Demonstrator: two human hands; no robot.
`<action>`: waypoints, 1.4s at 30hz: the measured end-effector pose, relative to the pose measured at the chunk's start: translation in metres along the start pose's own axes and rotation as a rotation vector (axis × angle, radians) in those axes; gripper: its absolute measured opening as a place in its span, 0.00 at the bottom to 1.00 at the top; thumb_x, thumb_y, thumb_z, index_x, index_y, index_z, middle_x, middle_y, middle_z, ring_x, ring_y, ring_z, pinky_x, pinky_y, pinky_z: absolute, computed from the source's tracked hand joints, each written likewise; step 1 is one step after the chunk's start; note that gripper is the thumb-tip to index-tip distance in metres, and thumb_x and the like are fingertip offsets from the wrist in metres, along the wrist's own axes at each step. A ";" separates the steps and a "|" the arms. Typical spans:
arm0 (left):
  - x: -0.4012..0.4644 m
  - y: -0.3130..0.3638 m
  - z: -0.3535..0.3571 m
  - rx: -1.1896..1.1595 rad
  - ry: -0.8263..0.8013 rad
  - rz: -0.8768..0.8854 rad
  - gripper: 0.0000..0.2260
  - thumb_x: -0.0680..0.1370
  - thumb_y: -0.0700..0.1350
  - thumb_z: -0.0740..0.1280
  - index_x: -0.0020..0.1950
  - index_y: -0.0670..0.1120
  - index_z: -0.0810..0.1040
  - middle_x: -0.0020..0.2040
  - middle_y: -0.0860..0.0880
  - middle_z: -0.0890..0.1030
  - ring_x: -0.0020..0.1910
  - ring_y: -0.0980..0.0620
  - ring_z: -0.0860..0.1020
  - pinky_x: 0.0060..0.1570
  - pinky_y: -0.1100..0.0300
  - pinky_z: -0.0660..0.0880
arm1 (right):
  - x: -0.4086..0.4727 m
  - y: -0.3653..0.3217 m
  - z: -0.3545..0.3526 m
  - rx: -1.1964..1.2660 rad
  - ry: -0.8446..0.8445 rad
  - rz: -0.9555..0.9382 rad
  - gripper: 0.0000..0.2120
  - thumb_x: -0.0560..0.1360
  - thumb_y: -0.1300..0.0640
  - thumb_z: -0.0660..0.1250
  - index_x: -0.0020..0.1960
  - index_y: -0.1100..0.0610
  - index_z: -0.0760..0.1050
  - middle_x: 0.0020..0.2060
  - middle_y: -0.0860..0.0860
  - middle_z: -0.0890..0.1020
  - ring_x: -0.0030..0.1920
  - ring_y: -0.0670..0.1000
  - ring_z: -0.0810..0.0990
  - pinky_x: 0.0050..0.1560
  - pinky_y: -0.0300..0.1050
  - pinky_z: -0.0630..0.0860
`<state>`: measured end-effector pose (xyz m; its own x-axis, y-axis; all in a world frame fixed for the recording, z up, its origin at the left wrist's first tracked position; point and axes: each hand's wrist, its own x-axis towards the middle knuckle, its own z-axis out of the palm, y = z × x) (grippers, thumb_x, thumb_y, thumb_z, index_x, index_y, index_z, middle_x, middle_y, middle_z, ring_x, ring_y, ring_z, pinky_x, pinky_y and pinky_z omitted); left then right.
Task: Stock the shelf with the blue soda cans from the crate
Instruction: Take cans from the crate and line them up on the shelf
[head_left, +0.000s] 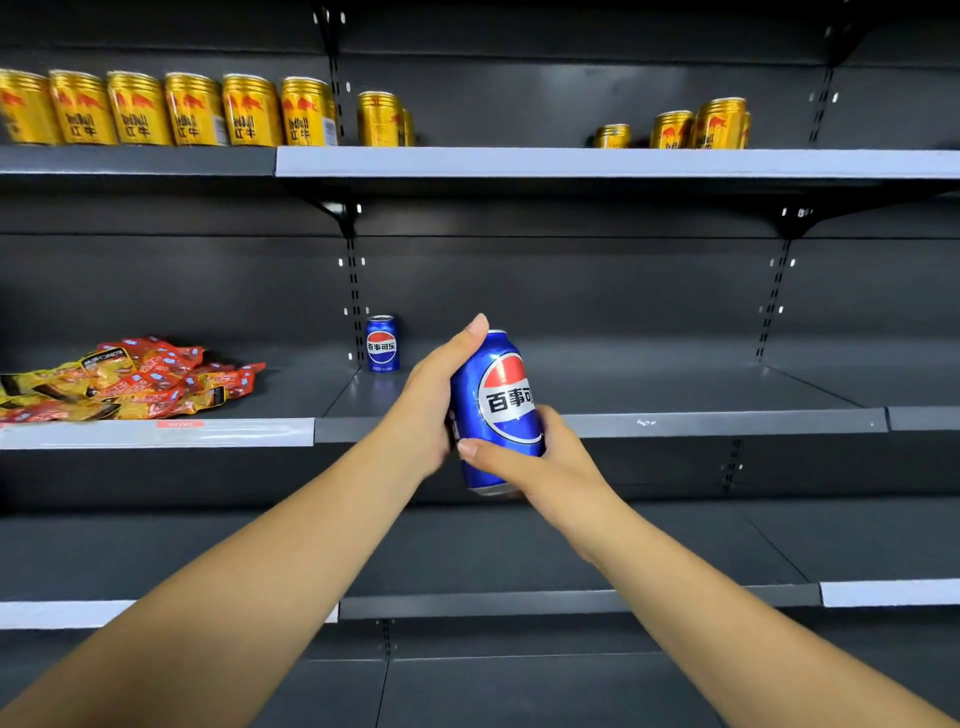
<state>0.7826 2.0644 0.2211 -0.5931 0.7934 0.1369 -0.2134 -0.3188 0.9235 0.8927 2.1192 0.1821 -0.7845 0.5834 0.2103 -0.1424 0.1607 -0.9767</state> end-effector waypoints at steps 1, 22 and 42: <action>0.000 -0.001 0.002 0.007 0.019 0.012 0.16 0.62 0.58 0.71 0.37 0.46 0.81 0.35 0.46 0.82 0.34 0.47 0.80 0.45 0.52 0.78 | 0.000 0.001 0.000 -0.019 0.018 -0.012 0.23 0.66 0.54 0.77 0.57 0.52 0.72 0.50 0.47 0.82 0.49 0.46 0.82 0.46 0.38 0.79; -0.001 -0.018 0.013 0.040 0.217 0.027 0.21 0.69 0.59 0.71 0.51 0.43 0.79 0.43 0.43 0.83 0.35 0.46 0.82 0.39 0.51 0.80 | -0.016 0.012 -0.006 0.129 0.027 0.052 0.21 0.67 0.60 0.76 0.56 0.55 0.72 0.48 0.49 0.82 0.42 0.42 0.81 0.36 0.29 0.74; 0.032 -0.039 0.005 0.463 0.423 0.016 0.23 0.78 0.61 0.58 0.51 0.41 0.77 0.51 0.44 0.81 0.51 0.45 0.79 0.56 0.50 0.75 | 0.028 0.006 -0.037 -0.045 0.103 0.128 0.20 0.65 0.59 0.78 0.50 0.56 0.71 0.40 0.48 0.78 0.38 0.43 0.76 0.30 0.30 0.69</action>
<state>0.7762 2.1051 0.1912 -0.8696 0.4862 0.0861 0.1008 0.0042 0.9949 0.8924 2.1664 0.1840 -0.7281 0.6795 0.0900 -0.0161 0.1143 -0.9933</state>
